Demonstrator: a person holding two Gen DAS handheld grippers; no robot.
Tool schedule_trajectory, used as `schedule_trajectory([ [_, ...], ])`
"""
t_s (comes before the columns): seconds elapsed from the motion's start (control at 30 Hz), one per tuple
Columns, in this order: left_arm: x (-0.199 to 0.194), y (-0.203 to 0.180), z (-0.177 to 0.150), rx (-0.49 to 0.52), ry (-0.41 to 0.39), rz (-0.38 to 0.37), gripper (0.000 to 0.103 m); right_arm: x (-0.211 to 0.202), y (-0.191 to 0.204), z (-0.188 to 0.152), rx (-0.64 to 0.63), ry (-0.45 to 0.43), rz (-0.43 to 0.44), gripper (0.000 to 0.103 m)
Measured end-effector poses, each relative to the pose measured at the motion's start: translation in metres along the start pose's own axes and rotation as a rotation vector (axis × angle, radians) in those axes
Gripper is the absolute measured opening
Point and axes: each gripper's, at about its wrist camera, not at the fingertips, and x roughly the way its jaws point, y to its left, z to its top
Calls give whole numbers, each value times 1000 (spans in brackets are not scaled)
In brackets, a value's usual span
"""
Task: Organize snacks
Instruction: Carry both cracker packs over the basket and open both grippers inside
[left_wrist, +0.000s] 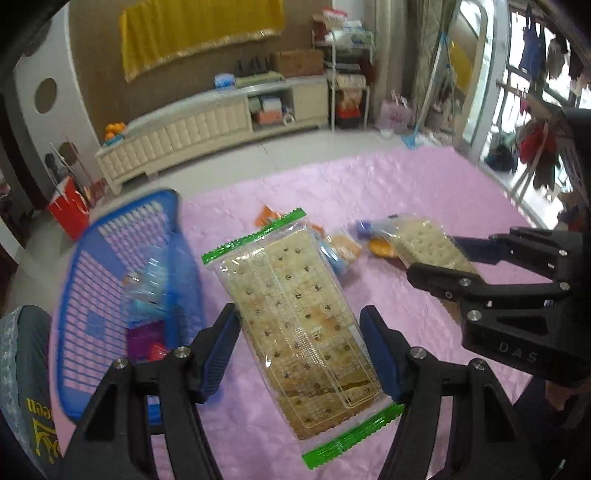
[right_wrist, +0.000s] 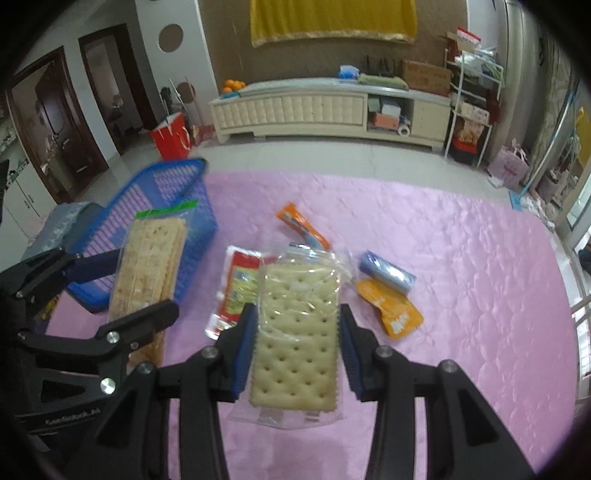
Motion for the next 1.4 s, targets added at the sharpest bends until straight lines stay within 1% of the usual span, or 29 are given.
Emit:
schedule_trajectory([
  [0.03,-10,8,0,-10,-17,0,64,-3,8,4,-5,-10,1,47],
  [0.1,-18,16,1,-13,-32,-3,64,-10,21,12,-20,-25,4,47],
  [0.23,-43,40,-2,-5,-64,16,64,-12,45,23,-42,-37,22,47],
  [0.33,-58,57,-4,-3,-78,20,64,-10,59,31,-35,-47,53,47],
  [0.43,-70,75,-3,6,-97,40,64,-6,78,40,-44,-54,66,47],
  [0.6,-81,114,-5,-21,-105,50,64,6,111,53,-83,-57,86,47],
  [0.77,-80,151,-12,-69,-86,87,64,21,138,63,-117,-40,98,47],
  [0.93,-69,179,-14,-89,-54,98,64,42,155,70,-140,-3,106,47],
  [1.07,-55,196,-17,-104,-34,69,64,65,164,75,-138,35,104,47],
  [1.17,-42,204,-20,-112,-15,70,64,80,166,79,-117,65,144,47],
  [1.3,-28,215,-19,-127,4,44,64,92,171,82,-140,89,105,47],
  [1.4,-18,216,-19,-123,17,27,64,99,172,81,-151,106,102,47],
])
